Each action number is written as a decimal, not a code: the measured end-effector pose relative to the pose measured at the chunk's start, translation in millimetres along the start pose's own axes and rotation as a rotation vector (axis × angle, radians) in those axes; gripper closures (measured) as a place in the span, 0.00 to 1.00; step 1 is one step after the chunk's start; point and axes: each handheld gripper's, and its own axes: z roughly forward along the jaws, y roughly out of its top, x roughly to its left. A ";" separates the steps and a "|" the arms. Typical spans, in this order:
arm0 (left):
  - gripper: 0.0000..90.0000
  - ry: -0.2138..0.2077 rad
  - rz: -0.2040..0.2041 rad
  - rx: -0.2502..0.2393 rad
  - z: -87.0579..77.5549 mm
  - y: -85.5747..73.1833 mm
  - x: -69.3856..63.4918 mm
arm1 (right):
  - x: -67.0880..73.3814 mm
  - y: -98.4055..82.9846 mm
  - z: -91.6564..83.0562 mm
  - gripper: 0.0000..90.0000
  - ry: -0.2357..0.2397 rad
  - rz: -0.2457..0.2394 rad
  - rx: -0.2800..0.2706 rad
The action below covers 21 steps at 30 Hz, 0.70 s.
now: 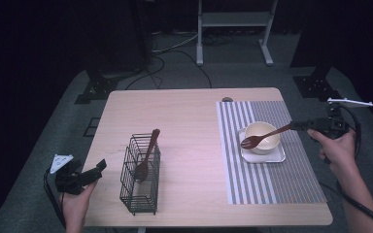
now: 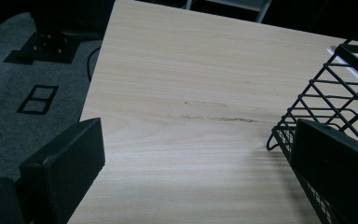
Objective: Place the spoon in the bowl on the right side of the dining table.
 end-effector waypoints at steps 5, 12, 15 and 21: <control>0.03 0.001 -0.002 -0.001 -0.3 0.0 0.5 | -4.8 0.6 -5.9 0.93 -0.011 0.012 -0.017; 0.03 0.000 0.000 0.001 -0.1 -0.1 0.3 | -10.3 0.1 -11.4 0.93 -0.012 0.027 -0.030; 0.03 0.001 -0.001 0.002 0.0 -0.3 0.3 | -11.8 0.4 -13.4 0.93 -0.016 0.029 -0.036; 0.03 0.001 0.001 0.001 -0.2 0.0 0.0 | -16.0 -0.1 -16.6 0.93 -0.020 0.041 -0.050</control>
